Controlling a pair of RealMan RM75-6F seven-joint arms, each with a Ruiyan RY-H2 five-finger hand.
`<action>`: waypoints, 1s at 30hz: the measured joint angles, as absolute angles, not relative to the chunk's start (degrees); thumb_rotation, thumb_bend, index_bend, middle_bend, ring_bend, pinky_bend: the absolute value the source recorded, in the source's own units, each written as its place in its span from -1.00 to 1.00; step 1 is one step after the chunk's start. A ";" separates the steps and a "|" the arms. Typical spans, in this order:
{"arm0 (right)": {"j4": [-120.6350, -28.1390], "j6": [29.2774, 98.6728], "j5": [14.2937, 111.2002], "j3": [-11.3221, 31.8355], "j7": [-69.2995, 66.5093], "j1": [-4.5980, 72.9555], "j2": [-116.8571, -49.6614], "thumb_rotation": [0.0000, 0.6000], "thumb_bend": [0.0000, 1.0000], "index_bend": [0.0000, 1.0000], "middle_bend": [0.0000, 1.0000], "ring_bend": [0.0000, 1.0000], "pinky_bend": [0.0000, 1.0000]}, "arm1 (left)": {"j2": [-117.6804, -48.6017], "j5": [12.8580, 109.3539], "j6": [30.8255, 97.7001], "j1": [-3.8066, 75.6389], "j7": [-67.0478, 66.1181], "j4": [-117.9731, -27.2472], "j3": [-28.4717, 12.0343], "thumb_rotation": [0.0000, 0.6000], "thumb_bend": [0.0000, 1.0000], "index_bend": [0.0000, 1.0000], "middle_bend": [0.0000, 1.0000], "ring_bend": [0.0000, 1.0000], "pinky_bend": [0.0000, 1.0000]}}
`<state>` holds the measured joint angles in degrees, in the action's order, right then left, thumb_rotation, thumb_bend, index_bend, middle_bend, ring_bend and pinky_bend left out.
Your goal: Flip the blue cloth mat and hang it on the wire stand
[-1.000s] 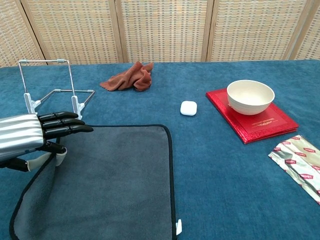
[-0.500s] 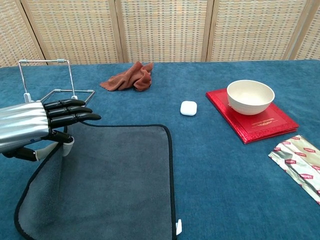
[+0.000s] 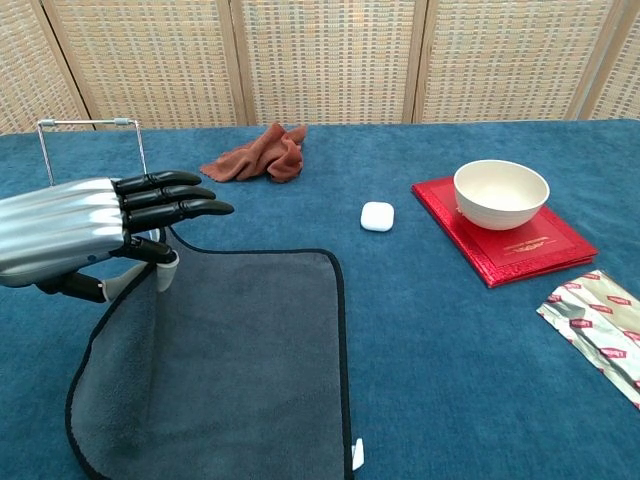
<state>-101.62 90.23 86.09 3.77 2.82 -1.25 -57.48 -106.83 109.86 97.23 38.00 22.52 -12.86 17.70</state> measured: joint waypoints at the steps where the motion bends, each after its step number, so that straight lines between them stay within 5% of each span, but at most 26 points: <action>1: -101.63 90.21 86.05 3.78 2.77 -1.25 -57.46 1.00 -1.00 -1.00 -1.00 -1.00 -1.00 | -106.90 109.97 97.23 38.29 22.40 -12.86 17.74 1.00 0.33 0.09 -1.00 -1.00 -1.00; 30: -101.64 89.66 84.40 4.40 1.29 -1.24 -56.76 1.00 -1.00 -1.00 -1.00 -1.00 -1.00 | -106.39 114.98 91.71 53.14 17.77 -17.75 20.20 1.00 0.22 0.08 -1.00 -1.00 -0.96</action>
<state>-101.64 89.66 84.40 4.40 1.29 -1.24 -56.76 -106.39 114.98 91.71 53.14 17.77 -17.75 20.20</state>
